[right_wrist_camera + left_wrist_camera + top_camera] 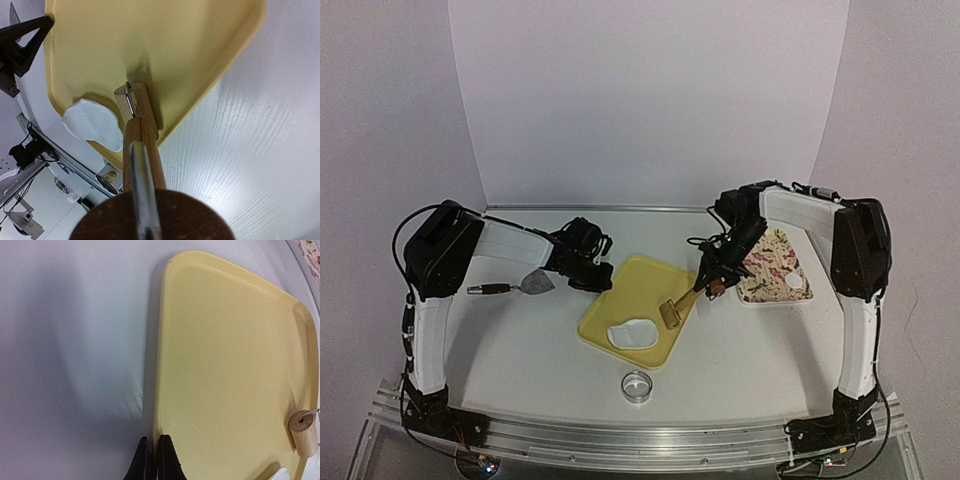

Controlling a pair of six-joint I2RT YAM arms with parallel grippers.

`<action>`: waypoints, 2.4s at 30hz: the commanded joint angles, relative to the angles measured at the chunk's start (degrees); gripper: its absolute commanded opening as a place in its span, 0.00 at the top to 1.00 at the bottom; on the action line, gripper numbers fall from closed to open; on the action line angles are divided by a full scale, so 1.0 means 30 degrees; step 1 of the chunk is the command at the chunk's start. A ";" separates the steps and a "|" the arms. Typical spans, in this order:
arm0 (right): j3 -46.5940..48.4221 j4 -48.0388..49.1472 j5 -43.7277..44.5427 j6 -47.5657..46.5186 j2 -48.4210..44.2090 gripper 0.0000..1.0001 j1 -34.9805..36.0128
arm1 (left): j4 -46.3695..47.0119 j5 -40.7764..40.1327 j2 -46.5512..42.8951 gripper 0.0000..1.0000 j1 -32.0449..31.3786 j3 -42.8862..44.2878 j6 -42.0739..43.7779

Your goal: Roll out the dumpling wrappers from the dough

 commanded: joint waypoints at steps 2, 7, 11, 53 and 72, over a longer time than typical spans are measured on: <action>0.1192 -0.1553 0.2712 0.0900 -0.1231 1.00 -0.0063 | -0.3187 -0.0393 0.2061 1.00 0.0108 0.0620 0.0108; 0.2107 -0.1481 0.0391 0.1400 -0.2219 1.00 0.1001 | -0.3198 -0.0296 0.2466 1.00 -0.0121 0.1174 0.0137; 0.2956 -0.1283 -0.0322 0.1888 -0.2178 1.00 0.2131 | -0.3190 -0.0325 0.2433 1.00 -0.0194 0.1113 0.0115; -0.0848 -0.2193 0.7021 0.1086 0.2109 1.00 0.2405 | -0.2504 -0.1195 0.1478 1.00 0.0406 -0.1493 -0.0443; -0.3209 -0.0923 0.6766 0.0419 0.1637 1.00 0.0527 | -0.2615 -0.1378 0.1388 1.00 0.0779 -0.1792 -0.0330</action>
